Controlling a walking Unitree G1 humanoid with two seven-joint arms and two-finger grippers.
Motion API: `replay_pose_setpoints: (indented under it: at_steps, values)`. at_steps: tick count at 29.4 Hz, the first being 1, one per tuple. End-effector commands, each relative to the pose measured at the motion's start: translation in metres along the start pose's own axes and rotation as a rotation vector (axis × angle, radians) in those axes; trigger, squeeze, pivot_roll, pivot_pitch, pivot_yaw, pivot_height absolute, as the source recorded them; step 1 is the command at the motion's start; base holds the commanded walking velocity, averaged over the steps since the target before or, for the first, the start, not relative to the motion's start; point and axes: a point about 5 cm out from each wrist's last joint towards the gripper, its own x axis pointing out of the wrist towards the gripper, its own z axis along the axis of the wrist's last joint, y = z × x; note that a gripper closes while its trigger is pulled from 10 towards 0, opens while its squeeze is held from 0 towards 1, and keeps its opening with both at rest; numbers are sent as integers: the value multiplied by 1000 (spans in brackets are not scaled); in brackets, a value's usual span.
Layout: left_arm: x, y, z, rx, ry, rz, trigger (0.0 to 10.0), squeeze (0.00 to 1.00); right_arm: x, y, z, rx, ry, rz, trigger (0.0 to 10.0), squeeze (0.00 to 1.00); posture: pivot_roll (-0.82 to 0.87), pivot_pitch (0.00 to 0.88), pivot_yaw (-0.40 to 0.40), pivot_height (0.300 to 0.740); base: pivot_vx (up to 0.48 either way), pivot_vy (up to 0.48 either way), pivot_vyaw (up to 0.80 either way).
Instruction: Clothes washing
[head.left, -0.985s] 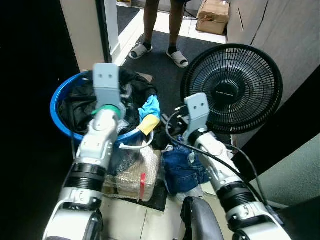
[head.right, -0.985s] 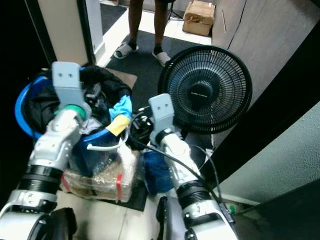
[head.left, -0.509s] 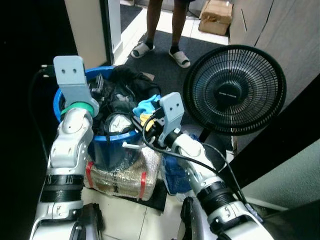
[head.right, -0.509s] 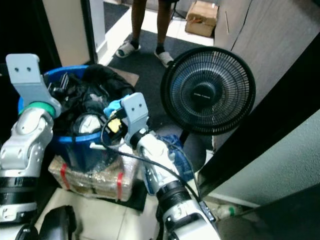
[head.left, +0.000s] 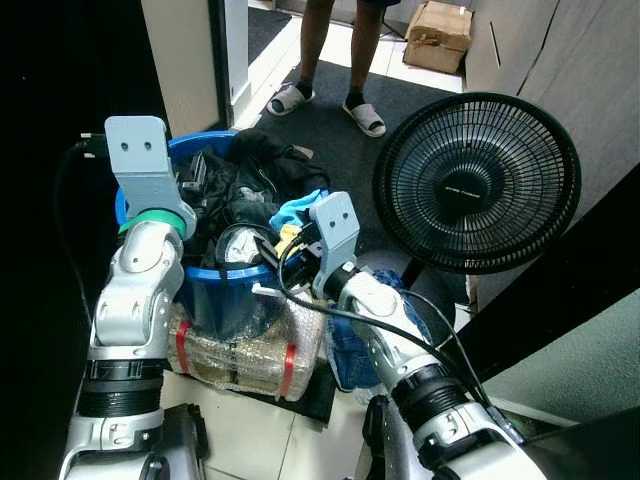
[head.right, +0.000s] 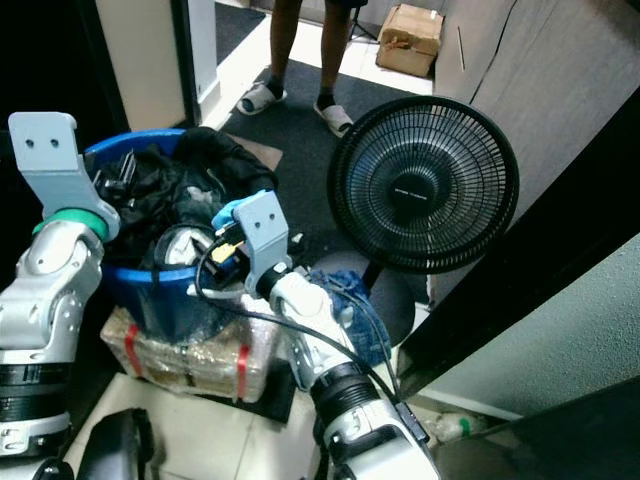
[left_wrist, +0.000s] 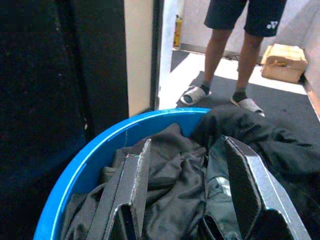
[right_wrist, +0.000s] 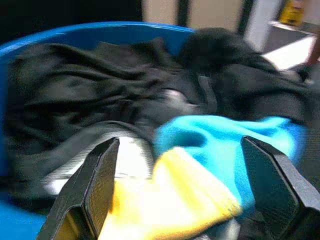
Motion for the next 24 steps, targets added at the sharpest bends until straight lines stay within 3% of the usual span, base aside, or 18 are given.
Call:
replay_pose_setpoints:
  at_steps: [1, 5, 9, 10, 11, 12, 13, 24]
  values:
    - [0, -4, -4, 0, 21, -16, 10000, 0, -8, -6, -19, 17, 88, -37, 10000, 0, 130, 177, -81, 510, 0, 0, 0]
    - [0, -9, -6, -8, 33, -35, 10000, 0, -14, -30, -19, 20, 99, -108, 10000, 0, 118, 175, -68, 510, 0, 0, 0]
    - [1, -10, -7, -10, 37, -41, 10000, 0, -15, -34, -18, 25, 95, -121, 10000, 0, 117, 175, -67, 510, 0, 0, 0]
    - [1, -11, -7, -12, 38, -44, 10000, 0, -15, -33, -18, 29, 93, -117, 9333, 0, 118, 175, -66, 510, 0, 0, 0]
    - [1, -11, -7, -12, 38, -44, 10000, 0, -15, -33, -18, 29, 93, -117, 9333, 0, 118, 175, -66, 510, 0, 0, 0]
    - [1, -11, -7, -13, 39, -45, 10000, 0, -13, -30, -18, 30, 91, -109, 5569, 0, 121, 177, -65, 510, 0, 0, 0]
    - [1, -11, -7, -13, 40, -45, 10000, 0, -12, -27, -18, 36, 90, -102, 0, 0, 125, 178, -66, 510, 0, 0, 0]
    - [-1, -8, -8, -12, 45, -32, 10000, 0, -8, -22, -18, 50, 84, -91, 0, 0, 132, 181, -72, 510, 0, 0, 0]
